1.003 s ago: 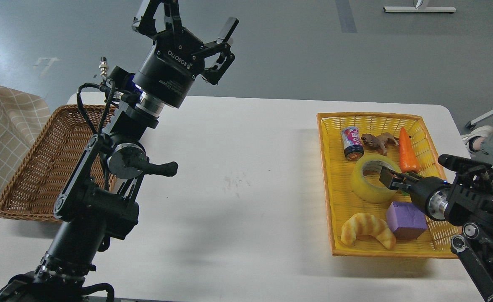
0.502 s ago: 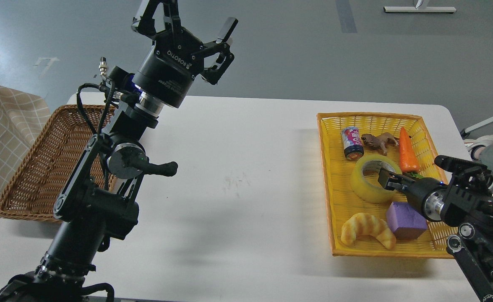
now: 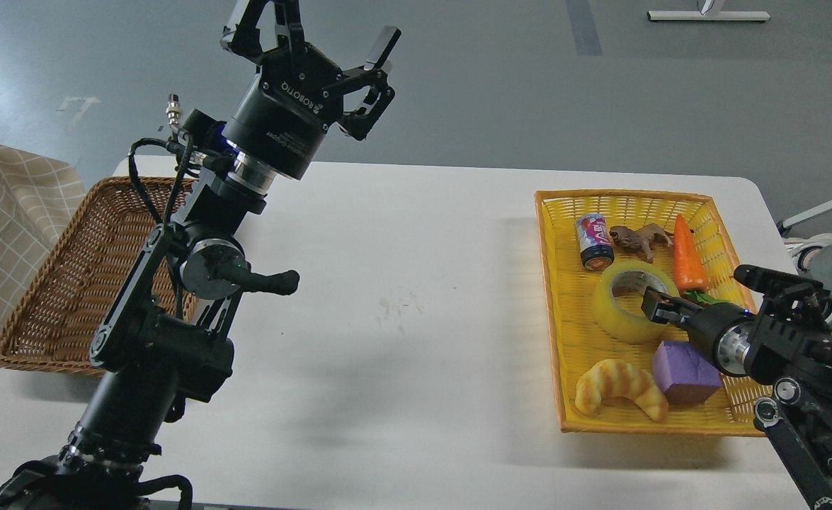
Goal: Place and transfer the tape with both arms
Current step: 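Grasp the yellow tape roll with the right gripper and lift, then carry the tape toward the left arm and lower it onto the table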
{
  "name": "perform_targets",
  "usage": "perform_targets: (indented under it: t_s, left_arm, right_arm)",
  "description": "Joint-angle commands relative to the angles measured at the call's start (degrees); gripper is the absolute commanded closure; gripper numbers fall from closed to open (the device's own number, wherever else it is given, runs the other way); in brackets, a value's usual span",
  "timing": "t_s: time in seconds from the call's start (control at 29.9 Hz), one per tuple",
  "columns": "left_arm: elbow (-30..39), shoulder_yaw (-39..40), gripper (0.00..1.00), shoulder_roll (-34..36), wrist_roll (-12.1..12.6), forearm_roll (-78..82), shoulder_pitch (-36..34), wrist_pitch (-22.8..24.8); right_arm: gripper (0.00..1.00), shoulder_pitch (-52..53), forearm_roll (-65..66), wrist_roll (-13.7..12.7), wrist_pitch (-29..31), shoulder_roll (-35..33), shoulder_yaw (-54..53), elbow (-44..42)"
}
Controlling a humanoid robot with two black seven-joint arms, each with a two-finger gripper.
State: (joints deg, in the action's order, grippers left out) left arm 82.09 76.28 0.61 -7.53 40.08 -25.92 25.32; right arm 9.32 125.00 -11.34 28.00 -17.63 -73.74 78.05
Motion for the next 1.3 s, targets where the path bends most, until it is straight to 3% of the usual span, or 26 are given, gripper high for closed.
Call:
perform_targets:
  t_s: [0.0, 0.33, 0.54, 0.94, 1.14, 1.27]
  left_arm:
    - [0.00, 0.01, 0.02, 0.01, -0.03, 0.00, -0.01, -0.01]
    - [-0.09, 0.01, 0.02, 0.09, -0.03, -0.09, 0.08, -0.01]
    - [-0.09, -0.08, 0.02, 0.01, -0.03, 0.00, 0.43, -0.01]
    - [0.00, -0.08, 0.02, 0.27, 0.05, 0.00, 0.34, -0.01]
    - [-0.09, -0.08, 0.02, 0.01, 0.06, 0.00, 0.16, -0.01]
    - [-0.09, -0.08, 0.02, -0.08, 0.06, 0.09, 0.16, -0.62]
  right_arm:
    - [0.55, 0.00, 0.00, 0.00, 0.00, 0.14, 0.00, 0.08]
    - [0.80, -0.26, 0.00, 0.00, 0.00, 0.41, -0.09, 0.35]
    - [0.88, 0.00, 0.00, 0.09, 0.00, 0.32, -0.17, 0.87]
    - [0.89, 3.95, -0.28, 0.09, 0.00, -3.28, -0.88, 9.92]
    - [0.90, 16.42, -2.92, 0.09, 0.00, -2.49, 0.09, 9.67]
    - [0.90, 28.01, -4.86, 0.09, 0.00, 2.77, 6.13, 5.72]
